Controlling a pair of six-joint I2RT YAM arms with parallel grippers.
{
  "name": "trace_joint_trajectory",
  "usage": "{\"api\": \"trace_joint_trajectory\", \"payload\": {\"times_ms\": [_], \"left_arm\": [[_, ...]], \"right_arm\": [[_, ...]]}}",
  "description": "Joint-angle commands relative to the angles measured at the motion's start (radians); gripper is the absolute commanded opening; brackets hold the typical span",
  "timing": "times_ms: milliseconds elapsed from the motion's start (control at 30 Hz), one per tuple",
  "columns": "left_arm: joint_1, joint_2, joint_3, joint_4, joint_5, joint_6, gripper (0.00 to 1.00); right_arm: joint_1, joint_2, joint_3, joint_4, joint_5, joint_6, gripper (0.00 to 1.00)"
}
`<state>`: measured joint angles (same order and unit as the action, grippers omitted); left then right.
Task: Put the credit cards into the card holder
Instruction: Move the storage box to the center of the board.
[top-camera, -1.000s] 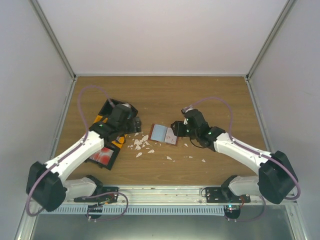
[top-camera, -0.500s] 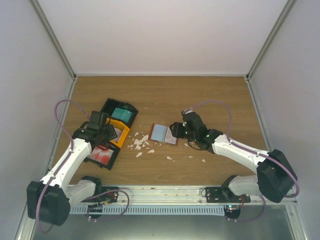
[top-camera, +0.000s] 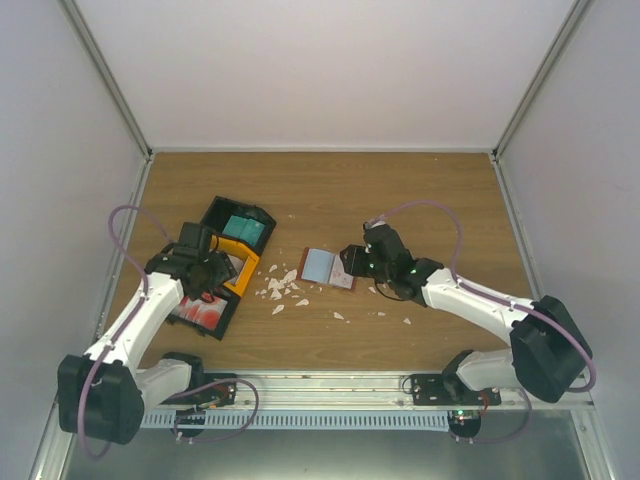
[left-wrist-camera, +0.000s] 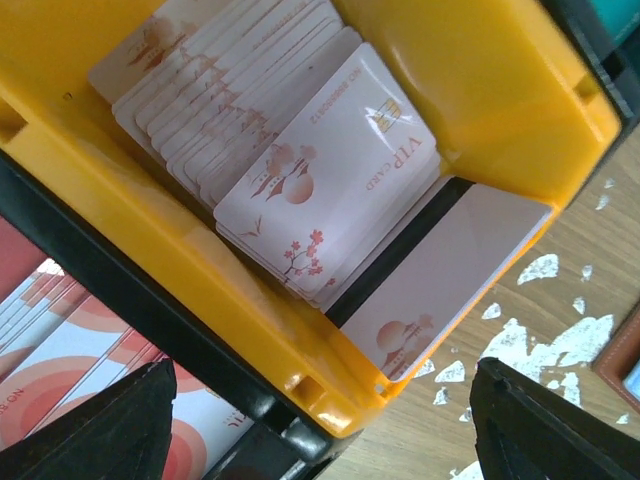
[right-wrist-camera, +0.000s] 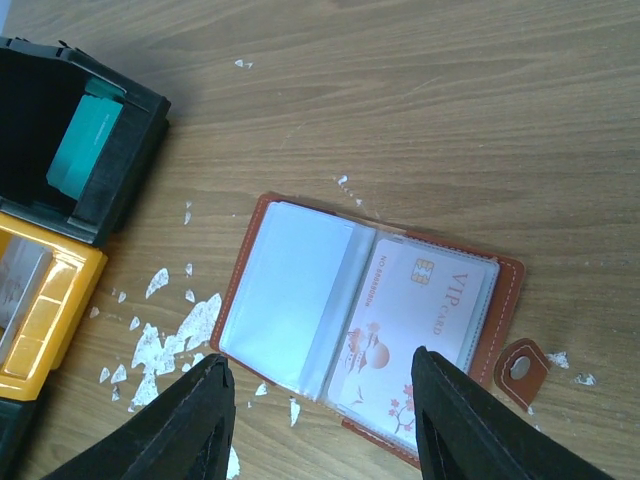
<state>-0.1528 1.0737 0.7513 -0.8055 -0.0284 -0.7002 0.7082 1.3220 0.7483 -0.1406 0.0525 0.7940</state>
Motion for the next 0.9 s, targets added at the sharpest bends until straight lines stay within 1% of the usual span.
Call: {"api": "trace_joint_trajectory", "payload": {"times_ms": [0, 200, 500, 600, 700, 767, 867], "left_arm": [[0.01, 0.058, -0.019, 0.025, 0.011, -0.015, 0.81], [0.01, 0.112, 0.011, 0.159, 0.078, 0.079, 0.76], [0.01, 0.262, 0.125, 0.238, 0.139, 0.198, 0.76], [0.011, 0.295, 0.147, 0.221, 0.121, 0.201, 0.76], [0.011, 0.301, 0.157, 0.141, 0.078, 0.166, 0.73], [0.011, 0.268, 0.152, 0.081, 0.023, 0.139, 0.68], [0.012, 0.195, 0.137, 0.035, -0.015, 0.117, 0.62]], "right_arm": [[0.01, 0.013, 0.003, 0.017, 0.033, -0.002, 0.5], [0.01, 0.023, 0.005, 0.02, 0.044, -0.015, 0.5], [0.007, 0.043, 0.012, 0.017, 0.054, -0.023, 0.5], [0.008, 0.045, 0.013, 0.013, 0.053, -0.025, 0.5], [0.007, 0.042, 0.01, 0.006, 0.055, -0.026, 0.5], [0.007, 0.037, 0.007, 0.011, 0.052, -0.032, 0.5], [0.007, 0.036, -0.001, 0.032, 0.033, -0.039, 0.5]]}}
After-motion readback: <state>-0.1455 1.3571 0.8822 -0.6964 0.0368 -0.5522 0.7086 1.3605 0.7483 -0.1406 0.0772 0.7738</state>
